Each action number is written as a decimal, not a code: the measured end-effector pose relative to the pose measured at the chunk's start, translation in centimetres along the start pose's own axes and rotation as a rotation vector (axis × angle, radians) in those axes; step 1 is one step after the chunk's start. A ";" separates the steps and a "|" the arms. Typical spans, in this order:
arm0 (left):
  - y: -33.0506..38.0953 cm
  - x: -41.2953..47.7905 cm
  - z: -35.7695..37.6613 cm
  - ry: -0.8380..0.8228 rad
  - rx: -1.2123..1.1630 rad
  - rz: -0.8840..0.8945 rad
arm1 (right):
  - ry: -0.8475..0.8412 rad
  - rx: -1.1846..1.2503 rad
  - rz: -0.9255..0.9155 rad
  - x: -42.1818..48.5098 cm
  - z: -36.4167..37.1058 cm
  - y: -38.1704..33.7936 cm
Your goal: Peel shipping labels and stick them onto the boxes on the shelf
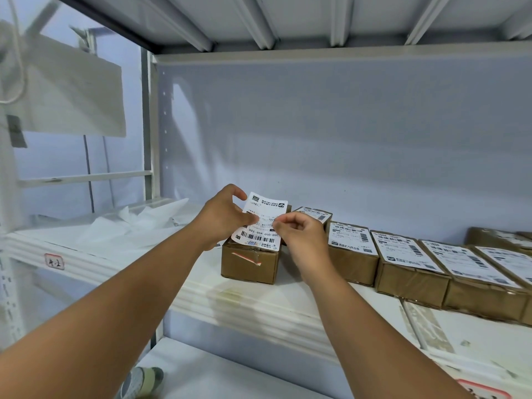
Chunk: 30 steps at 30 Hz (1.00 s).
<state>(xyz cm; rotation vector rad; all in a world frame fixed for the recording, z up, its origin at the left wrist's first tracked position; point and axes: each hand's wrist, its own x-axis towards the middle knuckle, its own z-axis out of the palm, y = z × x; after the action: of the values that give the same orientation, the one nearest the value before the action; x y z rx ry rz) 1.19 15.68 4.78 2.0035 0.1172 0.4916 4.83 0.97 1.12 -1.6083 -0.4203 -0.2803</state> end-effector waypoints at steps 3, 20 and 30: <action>0.0 0.0 0.0 -0.006 0.023 0.011 | 0.001 -0.014 0.002 0.0 0.0 0.0; 0.3 -0.1 0.2 0.018 0.187 0.070 | -0.007 -0.100 -0.024 -0.4 0.0 -0.2; 0.5 -0.5 0.9 0.058 0.384 0.175 | -0.073 -0.217 -0.110 -0.5 0.0 0.0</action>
<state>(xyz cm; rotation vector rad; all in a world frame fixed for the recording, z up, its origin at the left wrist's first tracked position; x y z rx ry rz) 1.02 14.56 4.77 2.3890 0.0754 0.6795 4.36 0.94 0.86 -1.8141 -0.5508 -0.3616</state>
